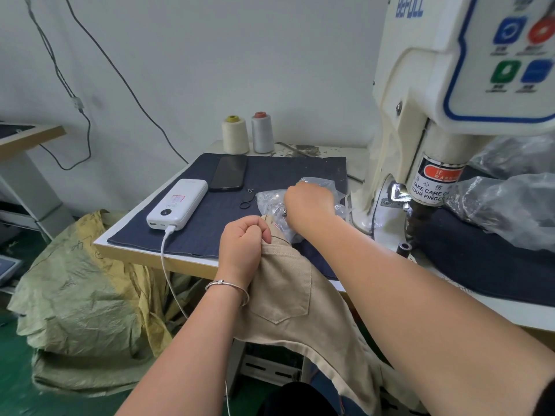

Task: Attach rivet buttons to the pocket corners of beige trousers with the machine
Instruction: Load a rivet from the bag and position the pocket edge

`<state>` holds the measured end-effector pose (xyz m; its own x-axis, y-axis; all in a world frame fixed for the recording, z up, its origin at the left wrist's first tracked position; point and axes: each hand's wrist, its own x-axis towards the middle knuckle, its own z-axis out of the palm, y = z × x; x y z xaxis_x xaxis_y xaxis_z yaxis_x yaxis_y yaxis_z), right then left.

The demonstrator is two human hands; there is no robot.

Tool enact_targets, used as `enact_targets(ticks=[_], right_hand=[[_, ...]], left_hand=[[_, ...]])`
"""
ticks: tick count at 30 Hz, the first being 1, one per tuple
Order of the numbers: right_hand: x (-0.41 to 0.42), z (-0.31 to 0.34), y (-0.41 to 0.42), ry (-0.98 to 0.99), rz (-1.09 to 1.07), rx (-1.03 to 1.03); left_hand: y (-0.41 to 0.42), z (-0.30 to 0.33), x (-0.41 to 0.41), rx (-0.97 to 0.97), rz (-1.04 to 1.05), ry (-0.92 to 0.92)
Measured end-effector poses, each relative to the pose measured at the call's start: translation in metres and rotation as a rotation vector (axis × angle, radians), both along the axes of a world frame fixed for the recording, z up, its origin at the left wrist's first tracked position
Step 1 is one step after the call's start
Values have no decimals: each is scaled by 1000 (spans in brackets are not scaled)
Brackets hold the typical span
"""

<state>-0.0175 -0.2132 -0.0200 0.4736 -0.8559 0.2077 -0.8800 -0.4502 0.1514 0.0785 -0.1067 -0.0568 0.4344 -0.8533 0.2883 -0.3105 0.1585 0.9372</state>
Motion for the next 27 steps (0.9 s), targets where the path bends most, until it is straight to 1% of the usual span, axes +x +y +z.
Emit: enact_targets(ticks=[6, 19, 23, 27], right_hand=[[-1, -1, -3, -55, -35, 67], [2, 0, 1, -48, -31, 118], [2, 1, 2, -94, -39, 136], [2, -3, 2, -181, -39, 151]], left_hand=[[-1, -1, 0, 3, 8, -7], [-2, -2, 0, 12, 2, -16], [-2, -2, 0, 17, 9, -16], [-3, -4, 0, 18, 10, -25]])
